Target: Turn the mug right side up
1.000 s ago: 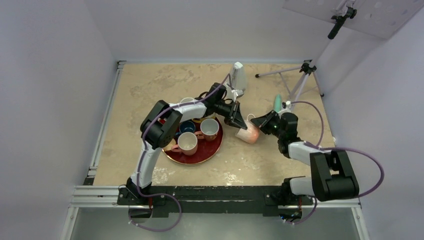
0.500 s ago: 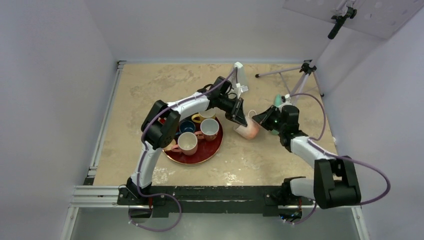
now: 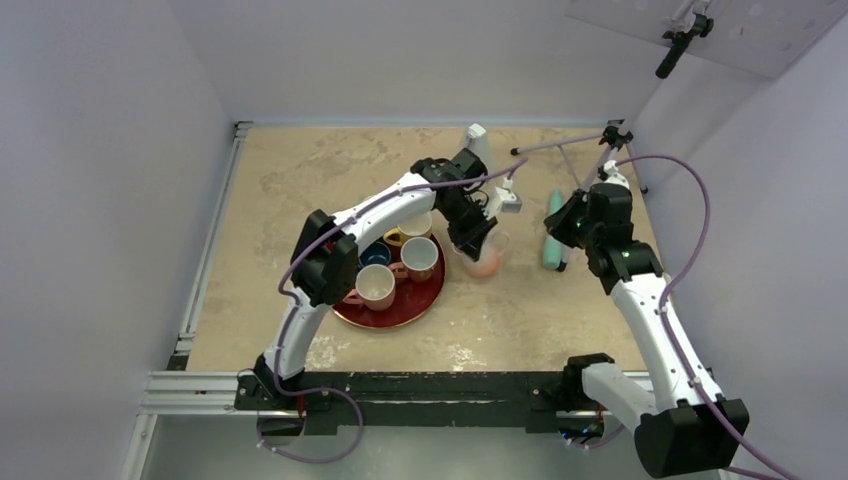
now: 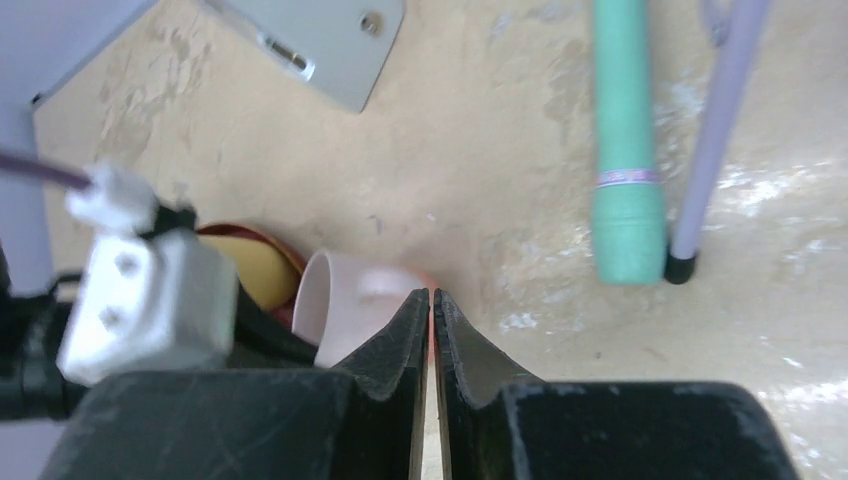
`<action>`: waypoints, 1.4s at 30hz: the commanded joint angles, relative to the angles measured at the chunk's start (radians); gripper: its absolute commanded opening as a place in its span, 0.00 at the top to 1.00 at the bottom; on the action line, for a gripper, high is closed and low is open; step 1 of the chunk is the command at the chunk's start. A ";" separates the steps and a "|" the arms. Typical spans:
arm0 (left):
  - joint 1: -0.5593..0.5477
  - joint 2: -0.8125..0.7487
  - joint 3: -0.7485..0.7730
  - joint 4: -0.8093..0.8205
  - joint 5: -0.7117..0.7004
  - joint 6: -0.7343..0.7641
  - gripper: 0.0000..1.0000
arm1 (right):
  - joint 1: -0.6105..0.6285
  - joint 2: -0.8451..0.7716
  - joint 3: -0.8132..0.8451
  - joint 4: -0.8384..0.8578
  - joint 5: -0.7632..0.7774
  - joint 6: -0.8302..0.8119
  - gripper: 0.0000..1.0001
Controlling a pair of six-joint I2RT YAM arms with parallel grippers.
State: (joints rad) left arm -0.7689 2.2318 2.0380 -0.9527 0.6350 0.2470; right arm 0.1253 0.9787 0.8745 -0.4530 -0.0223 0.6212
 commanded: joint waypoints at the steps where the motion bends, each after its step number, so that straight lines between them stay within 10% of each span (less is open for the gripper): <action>1: -0.056 -0.096 0.057 -0.184 -0.039 0.303 1.00 | 0.000 -0.039 0.114 -0.139 0.196 -0.053 0.90; 18: -0.280 -0.424 -0.237 -0.403 -0.240 0.669 1.00 | -0.021 -0.109 0.138 -0.117 0.313 -0.159 0.90; 26: -0.281 -0.639 -0.605 -0.270 -0.466 0.710 1.00 | -0.022 -0.119 0.101 -0.081 0.267 -0.156 0.91; 42: -0.252 -0.648 -0.780 -0.027 -0.584 0.628 1.00 | -0.021 -0.132 0.050 -0.039 0.197 -0.148 0.92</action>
State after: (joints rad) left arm -1.0409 1.6108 1.2896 -1.0966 0.0776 0.8738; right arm 0.1089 0.8684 0.9203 -0.5369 0.1902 0.4778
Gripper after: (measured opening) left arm 0.104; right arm 0.087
